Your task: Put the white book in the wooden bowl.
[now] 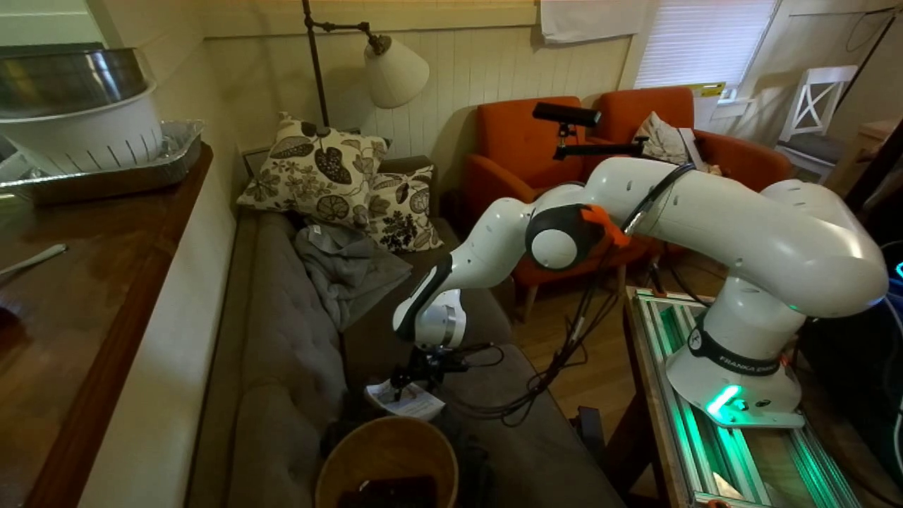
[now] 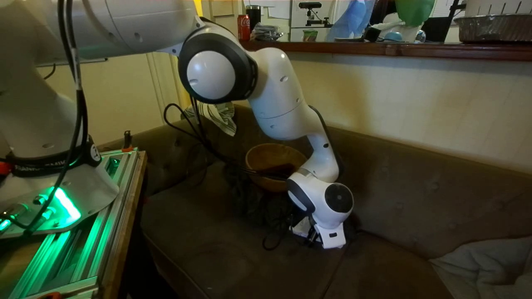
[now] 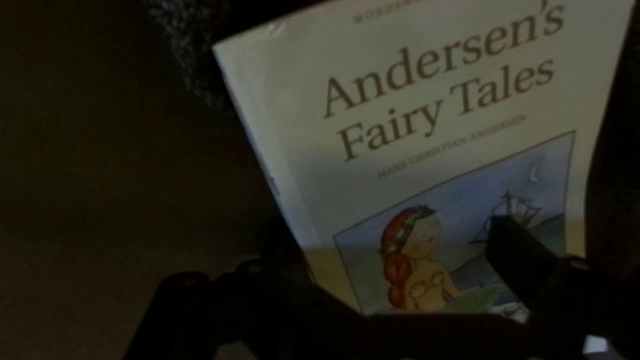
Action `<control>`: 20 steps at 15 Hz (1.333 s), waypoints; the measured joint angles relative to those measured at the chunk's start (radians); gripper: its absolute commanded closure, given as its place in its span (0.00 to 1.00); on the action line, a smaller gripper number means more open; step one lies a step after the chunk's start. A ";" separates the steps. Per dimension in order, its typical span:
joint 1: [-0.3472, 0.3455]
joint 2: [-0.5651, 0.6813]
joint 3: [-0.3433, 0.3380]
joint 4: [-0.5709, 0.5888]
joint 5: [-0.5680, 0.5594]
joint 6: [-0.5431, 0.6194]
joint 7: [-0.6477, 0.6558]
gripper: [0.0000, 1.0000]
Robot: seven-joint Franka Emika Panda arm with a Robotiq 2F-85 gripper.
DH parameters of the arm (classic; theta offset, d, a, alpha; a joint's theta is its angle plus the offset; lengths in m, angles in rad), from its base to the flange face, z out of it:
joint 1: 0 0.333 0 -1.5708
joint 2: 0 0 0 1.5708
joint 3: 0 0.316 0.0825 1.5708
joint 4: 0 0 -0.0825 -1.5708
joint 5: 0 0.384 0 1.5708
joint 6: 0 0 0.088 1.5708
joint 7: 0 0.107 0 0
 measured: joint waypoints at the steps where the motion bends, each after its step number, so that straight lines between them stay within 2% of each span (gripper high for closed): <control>1: -0.001 0.006 0.004 0.010 0.000 0.000 0.000 0.00; 5: -0.014 0.023 0.033 0.061 -0.001 -0.005 -0.003 0.00; 6: -0.020 0.022 0.046 0.072 -0.001 -0.007 -0.012 0.25; 8: -0.028 0.017 0.066 0.096 0.001 -0.007 -0.039 0.34; 12: -0.053 -0.017 0.104 0.101 0.004 -0.001 -0.127 0.63; 16: -0.078 -0.047 0.127 0.083 0.004 -0.007 -0.162 0.92; 17: -0.083 -0.059 0.128 0.066 0.004 -0.017 -0.170 0.98; 20: -0.118 -0.142 0.137 -0.044 0.005 -0.030 -0.254 0.94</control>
